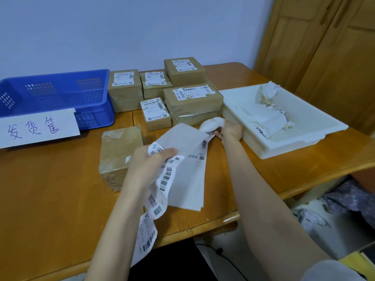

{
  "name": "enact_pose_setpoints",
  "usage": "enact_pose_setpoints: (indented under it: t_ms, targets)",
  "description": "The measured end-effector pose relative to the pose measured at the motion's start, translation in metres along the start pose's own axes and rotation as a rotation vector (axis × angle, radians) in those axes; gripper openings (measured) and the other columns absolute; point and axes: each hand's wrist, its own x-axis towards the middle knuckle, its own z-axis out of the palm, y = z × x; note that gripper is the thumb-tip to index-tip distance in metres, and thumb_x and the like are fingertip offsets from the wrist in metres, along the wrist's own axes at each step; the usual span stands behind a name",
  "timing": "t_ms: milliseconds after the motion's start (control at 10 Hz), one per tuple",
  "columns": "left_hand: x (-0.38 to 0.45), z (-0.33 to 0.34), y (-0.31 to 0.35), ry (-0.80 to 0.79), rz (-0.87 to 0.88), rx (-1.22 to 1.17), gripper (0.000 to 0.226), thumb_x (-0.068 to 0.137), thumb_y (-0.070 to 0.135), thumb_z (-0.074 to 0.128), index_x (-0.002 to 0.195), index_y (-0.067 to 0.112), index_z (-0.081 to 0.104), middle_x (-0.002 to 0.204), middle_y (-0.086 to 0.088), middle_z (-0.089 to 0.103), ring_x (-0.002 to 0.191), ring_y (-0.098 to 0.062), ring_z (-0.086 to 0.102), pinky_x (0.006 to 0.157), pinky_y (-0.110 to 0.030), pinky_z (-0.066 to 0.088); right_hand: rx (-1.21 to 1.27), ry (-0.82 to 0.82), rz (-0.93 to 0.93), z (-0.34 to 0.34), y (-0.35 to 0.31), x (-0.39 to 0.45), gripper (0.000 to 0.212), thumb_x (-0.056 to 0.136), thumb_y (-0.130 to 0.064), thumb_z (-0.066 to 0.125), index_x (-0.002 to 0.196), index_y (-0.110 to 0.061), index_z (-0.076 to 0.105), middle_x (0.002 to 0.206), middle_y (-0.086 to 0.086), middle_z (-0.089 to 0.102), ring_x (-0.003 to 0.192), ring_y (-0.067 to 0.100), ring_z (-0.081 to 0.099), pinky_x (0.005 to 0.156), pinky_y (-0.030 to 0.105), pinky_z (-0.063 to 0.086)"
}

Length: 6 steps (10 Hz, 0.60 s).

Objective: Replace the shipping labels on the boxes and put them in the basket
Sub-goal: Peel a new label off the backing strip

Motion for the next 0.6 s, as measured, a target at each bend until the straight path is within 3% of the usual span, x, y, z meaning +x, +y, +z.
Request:
enact_pose_setpoints:
  t_ms: [100, 200, 300, 400, 500, 600]
  targets:
    - [0.005, -0.002, 0.003, 0.038, 0.045, 0.055, 0.02, 0.09, 0.022, 0.07, 0.074, 0.013, 0.063, 0.054, 0.001, 0.068, 0.039, -0.008, 0.06, 0.04, -0.016, 0.042, 0.004, -0.002, 0.021, -0.002, -0.005, -0.019, 0.024, 0.099, -0.023, 0.051, 0.093, -0.003, 0.063, 0.067, 0.007, 0.052, 0.055, 0.014, 0.049, 0.051, 0.027, 0.052]
    - [0.013, 0.007, 0.0, 0.004, 0.062, 0.154, 0.022, 0.093, 0.024, 0.066, 0.074, 0.014, 0.064, 0.055, 0.003, 0.069, 0.043, -0.007, 0.062, 0.043, -0.016, 0.046, -0.002, -0.09, 0.053, -0.007, -0.011, -0.022, 0.025, 0.099, -0.026, 0.052, 0.08, -0.011, 0.058, 0.061, 0.003, 0.048, 0.052, 0.01, 0.042, 0.055, 0.024, 0.052]
    - [0.023, 0.014, -0.009, -0.024, 0.06, 0.206, 0.014, 0.092, 0.022, 0.067, 0.082, 0.013, 0.064, 0.072, -0.004, 0.073, 0.055, -0.011, 0.068, 0.054, -0.022, 0.052, 0.014, -0.113, 0.038, -0.011, -0.019, -0.023, 0.026, 0.098, -0.028, 0.052, 0.077, -0.014, 0.055, 0.061, 0.002, 0.047, 0.052, 0.009, 0.041, 0.057, 0.022, 0.052]
    - [0.032, 0.018, -0.017, 0.02, 0.116, 0.439, 0.021, 0.09, 0.024, 0.071, 0.103, 0.021, 0.055, 0.087, 0.0, 0.07, 0.07, -0.014, 0.069, 0.061, -0.03, 0.056, -0.015, -0.08, -0.004, -0.014, -0.024, -0.024, 0.031, 0.097, -0.036, 0.052, 0.077, -0.013, 0.055, 0.062, 0.001, 0.048, 0.052, 0.008, 0.043, 0.053, 0.02, 0.05]
    - [0.033, 0.027, -0.026, 0.112, 0.249, 0.817, 0.046, 0.089, 0.027, 0.071, 0.122, 0.031, 0.038, 0.089, 0.006, 0.06, 0.074, -0.015, 0.064, 0.062, -0.03, 0.053, -0.059, -0.062, -0.065, -0.012, -0.023, -0.024, 0.041, 0.096, -0.05, 0.051, 0.075, -0.014, 0.055, 0.064, 0.001, 0.051, 0.052, 0.008, 0.046, 0.049, 0.019, 0.048]
    - [0.041, 0.04, -0.037, 0.127, 0.488, 1.198, 0.088, 0.086, 0.015, 0.07, 0.152, 0.034, 0.015, 0.132, -0.005, 0.045, 0.107, -0.023, 0.055, 0.081, -0.031, 0.049, -0.12, -0.133, -0.116, -0.006, -0.028, -0.032, 0.044, 0.095, -0.052, 0.051, 0.072, -0.014, 0.053, 0.061, 0.001, 0.051, 0.047, 0.008, 0.044, 0.046, 0.019, 0.046]
